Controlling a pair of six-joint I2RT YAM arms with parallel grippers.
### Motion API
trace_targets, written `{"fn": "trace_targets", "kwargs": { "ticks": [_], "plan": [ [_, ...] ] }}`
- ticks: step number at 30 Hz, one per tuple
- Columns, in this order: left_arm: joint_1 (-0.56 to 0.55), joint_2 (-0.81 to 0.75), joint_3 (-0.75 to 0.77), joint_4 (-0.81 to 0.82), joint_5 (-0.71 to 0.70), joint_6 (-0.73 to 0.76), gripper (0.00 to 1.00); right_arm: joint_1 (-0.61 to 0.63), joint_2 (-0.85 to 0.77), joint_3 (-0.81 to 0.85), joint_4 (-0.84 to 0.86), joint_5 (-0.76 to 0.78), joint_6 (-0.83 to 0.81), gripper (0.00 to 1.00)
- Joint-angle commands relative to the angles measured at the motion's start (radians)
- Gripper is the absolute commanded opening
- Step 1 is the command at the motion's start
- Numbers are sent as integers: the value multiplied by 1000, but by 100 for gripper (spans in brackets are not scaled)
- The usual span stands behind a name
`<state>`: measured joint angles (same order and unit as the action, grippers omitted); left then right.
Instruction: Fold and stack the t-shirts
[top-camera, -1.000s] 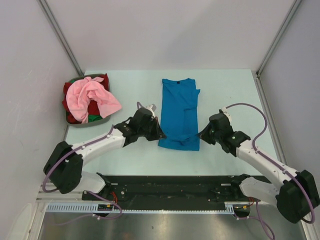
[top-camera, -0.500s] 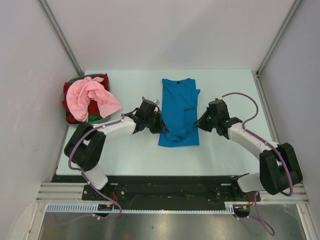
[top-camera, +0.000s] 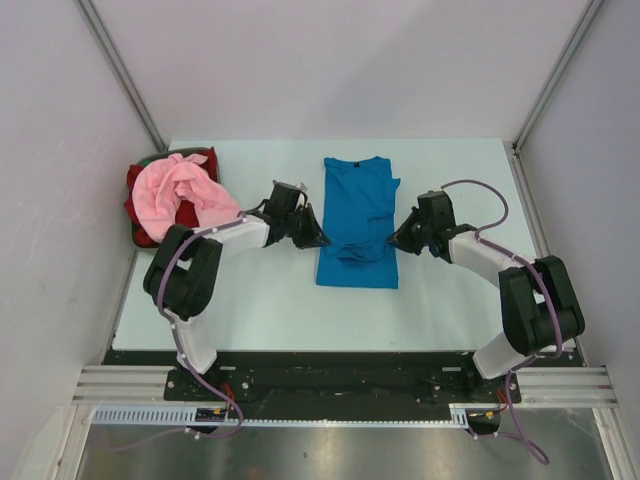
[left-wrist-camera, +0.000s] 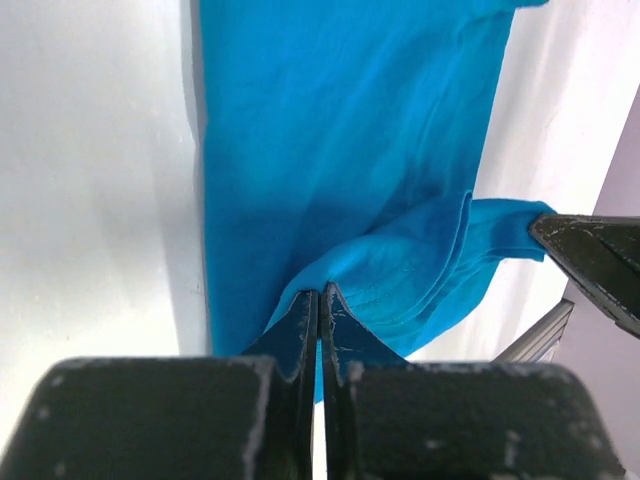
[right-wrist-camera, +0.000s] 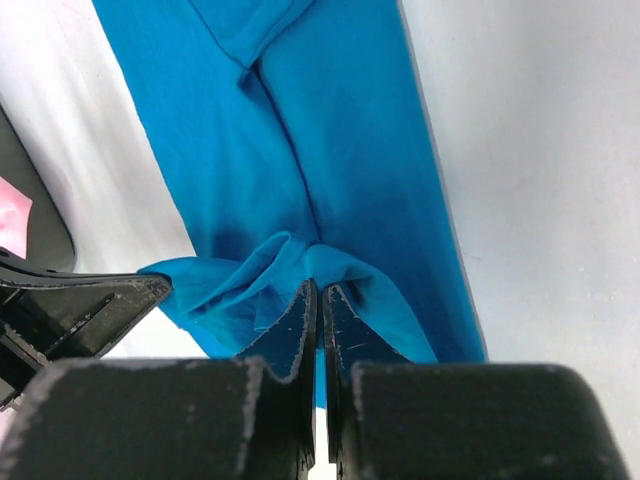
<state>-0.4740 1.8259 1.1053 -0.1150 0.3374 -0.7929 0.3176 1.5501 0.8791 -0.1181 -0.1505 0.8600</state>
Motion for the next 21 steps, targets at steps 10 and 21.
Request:
{"fn": "trace_targets", "kwargs": {
  "ticks": [10,21],
  "plan": [
    [32,128,189,-8,75,35,0,-52,116,127,64,-37,-22,0],
    [224,211,341,231,236,-150,96,-140,300,311,314,-37,66,100]
  ]
}}
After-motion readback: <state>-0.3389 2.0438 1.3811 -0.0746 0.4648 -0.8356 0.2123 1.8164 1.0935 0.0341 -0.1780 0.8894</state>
